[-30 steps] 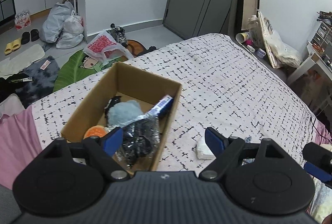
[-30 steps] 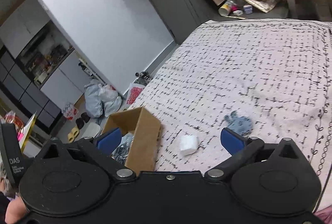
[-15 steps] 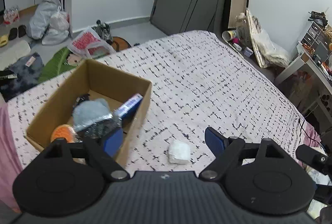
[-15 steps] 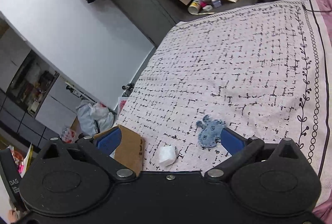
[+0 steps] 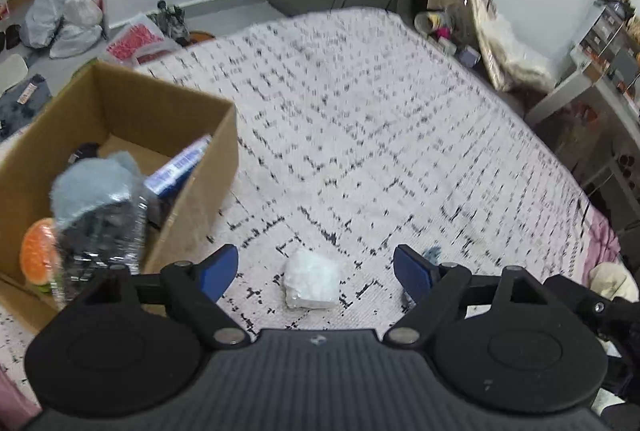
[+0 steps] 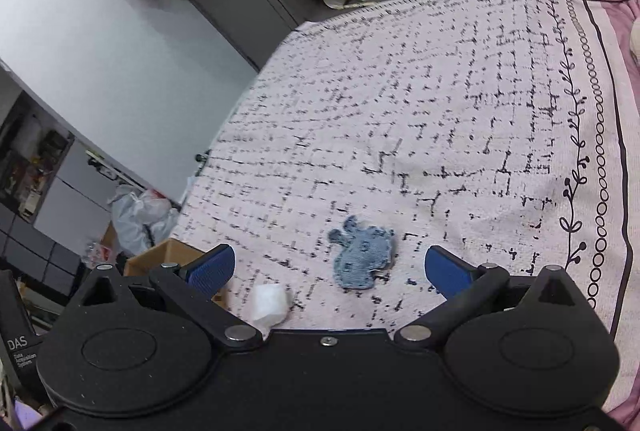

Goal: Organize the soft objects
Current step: 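Grasp the white tissue wad with the left tool while the right tool grasps the denim patch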

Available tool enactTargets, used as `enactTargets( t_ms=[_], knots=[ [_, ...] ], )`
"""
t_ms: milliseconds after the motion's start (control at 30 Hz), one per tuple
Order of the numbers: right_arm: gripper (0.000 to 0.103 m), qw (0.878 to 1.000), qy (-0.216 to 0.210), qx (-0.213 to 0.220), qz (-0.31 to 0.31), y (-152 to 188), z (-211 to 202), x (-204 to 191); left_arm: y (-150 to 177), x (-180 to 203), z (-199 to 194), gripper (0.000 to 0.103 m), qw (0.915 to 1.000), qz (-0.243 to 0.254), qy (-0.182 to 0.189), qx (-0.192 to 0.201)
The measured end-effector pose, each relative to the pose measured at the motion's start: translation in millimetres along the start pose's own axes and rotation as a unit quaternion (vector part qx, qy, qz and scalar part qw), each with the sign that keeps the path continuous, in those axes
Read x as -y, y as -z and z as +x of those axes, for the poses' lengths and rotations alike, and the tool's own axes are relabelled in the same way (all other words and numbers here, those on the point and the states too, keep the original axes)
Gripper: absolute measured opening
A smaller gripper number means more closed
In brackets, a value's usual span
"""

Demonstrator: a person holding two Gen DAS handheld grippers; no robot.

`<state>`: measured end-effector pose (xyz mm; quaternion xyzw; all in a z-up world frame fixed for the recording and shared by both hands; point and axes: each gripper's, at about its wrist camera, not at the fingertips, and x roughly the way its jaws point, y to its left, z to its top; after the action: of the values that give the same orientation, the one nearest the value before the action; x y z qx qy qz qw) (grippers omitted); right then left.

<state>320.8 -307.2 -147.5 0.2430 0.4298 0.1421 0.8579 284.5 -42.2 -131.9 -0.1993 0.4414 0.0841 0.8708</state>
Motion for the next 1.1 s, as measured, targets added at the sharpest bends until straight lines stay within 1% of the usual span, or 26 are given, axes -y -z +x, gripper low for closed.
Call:
enactTargets(
  t_ms=[167, 333, 400, 433, 500, 533, 567, 600, 667, 767, 933, 1100],
  knots=[
    [0.102, 1.000, 0.016, -0.004, -0.004, -0.8, 17.3, -0.5, 1.7, 2.6, 26.2, 0.082, 0.9998, 0.008, 0.002, -0.018],
    [0.102, 0.999, 0.031, -0.008, -0.013, 1.0, 37.0, -2.7, 9.9, 3.2, 50.8, 0.082, 0.9990, 0.019, 0.016, -0.038],
    [0.102, 0.999, 0.038, -0.006, -0.017, 1.9, 43.6, -4.0, 13.6, 3.4, 59.0, 0.079, 0.9988, 0.020, 0.016, -0.041],
    [0.102, 0.999, 0.041, -0.005, -0.019, 2.3, 46.4, -4.5, 15.1, 2.6, 63.9, 0.075, 0.9988, 0.020, 0.014, -0.043],
    [0.102, 0.999, 0.047, -0.005, -0.021, 2.8, 52.3, -5.0, 16.9, 0.1, 72.2, 0.063, 0.9984, 0.018, 0.016, -0.051],
    [0.102, 0.999, 0.049, -0.005, -0.022, 2.7, 55.3, -5.0, 18.2, -2.2, 76.4, 0.051, 0.9981, 0.015, 0.018, -0.057],
    [0.102, 0.998, 0.051, -0.007, -0.022, 3.2, 58.8, -4.6, 18.8, -3.3, 78.5, 0.043, 0.9981, 0.016, 0.016, -0.057],
    [0.102, 0.998, 0.054, -0.009, -0.022, 3.4, 61.8, -4.3, 19.3, -3.2, 78.4, 0.043, 0.9984, 0.021, 0.017, -0.050],
    [0.101, 0.998, 0.059, -0.011, -0.022, 3.7, 67.3, -3.1, 18.3, -2.2, 77.2, 0.042, 0.9985, 0.025, 0.028, -0.041],
    [0.099, 0.998, 0.069, -0.012, -0.010, 3.6, 73.6, 2.6, 18.1, -2.3, 77.3, 0.042, 0.9980, 0.020, 0.046, -0.038],
    [0.096, 0.997, 0.073, -0.010, 0.014, 4.4, 79.9, 12.5, 16.9, -1.1, 74.9, 0.042, 0.9972, 0.029, 0.064, -0.025],
    [0.096, 0.997, 0.079, -0.014, -0.010, 6.5, 87.6, 4.7, 14.3, -8.6, 77.4, 0.042, 0.9973, 0.018, 0.067, -0.026]
  ],
)
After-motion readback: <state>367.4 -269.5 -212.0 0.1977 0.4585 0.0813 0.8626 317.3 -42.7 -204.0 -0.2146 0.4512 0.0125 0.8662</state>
